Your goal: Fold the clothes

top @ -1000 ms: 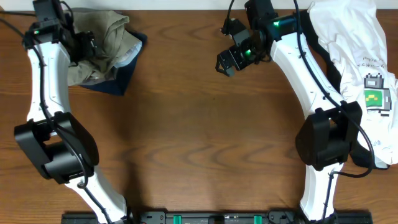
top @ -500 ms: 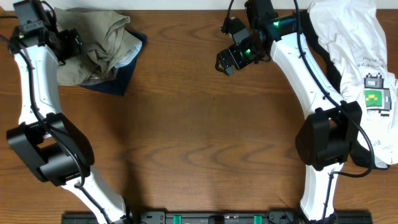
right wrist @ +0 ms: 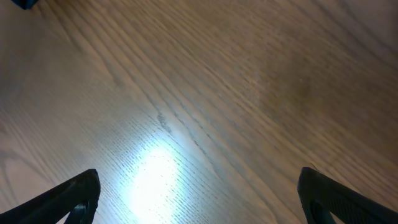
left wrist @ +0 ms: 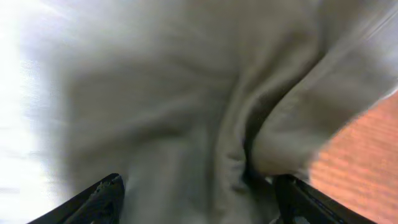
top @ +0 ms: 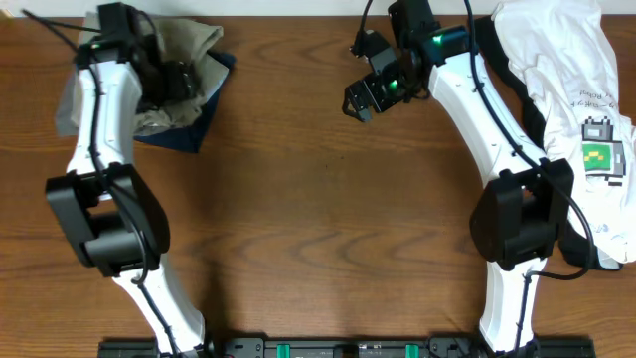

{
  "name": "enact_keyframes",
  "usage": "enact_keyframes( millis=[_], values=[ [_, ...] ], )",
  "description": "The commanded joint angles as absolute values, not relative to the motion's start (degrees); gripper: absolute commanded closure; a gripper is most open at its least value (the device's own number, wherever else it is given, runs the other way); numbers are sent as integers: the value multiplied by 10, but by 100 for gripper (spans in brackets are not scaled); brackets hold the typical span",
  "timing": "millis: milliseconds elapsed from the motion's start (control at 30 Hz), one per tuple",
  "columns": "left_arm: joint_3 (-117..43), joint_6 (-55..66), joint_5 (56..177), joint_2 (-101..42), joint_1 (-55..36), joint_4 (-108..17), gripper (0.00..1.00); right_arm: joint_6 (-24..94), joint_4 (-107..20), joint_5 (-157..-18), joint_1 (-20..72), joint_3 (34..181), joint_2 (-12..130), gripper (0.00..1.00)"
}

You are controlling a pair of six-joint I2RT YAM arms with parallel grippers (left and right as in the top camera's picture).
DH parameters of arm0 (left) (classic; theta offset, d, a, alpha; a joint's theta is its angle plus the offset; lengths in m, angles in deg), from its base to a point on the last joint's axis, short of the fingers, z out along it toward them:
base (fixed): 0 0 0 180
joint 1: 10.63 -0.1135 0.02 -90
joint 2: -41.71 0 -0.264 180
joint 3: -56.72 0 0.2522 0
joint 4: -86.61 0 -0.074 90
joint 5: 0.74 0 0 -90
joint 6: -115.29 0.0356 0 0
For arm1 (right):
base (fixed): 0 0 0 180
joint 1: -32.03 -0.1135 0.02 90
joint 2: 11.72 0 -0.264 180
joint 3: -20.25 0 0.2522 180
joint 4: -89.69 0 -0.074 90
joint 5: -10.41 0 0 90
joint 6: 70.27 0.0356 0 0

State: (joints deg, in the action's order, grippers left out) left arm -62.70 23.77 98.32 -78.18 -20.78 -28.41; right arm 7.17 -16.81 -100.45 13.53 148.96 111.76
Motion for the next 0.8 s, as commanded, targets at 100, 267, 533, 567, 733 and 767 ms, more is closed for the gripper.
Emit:
enact_keyframes(
  millis=[100, 267, 533, 567, 733, 767],
  values=[
    [-621, 249, 994, -826, -203, -257, 28, 64, -168, -1010, 127, 1485, 1134, 1],
    [-622, 250, 994, -824, -201, -261, 28, 64, -168, -1010, 127, 1485, 1135, 1],
    [-659, 256, 991, -760, -238, -269, 27, 64, -168, -1010, 127, 1485, 1135, 1],
    [-659, 257, 989, -750, -245, -278, 27, 64, -168, -1010, 127, 1485, 1135, 1],
    [-659, 257, 959, -732, -283, -320, 27, 64, -170, -1010, 127, 1485, 1135, 1],
    [-659, 257, 952, -735, -289, -322, 27, 64, -170, -1010, 127, 1485, 1135, 1]
  ],
)
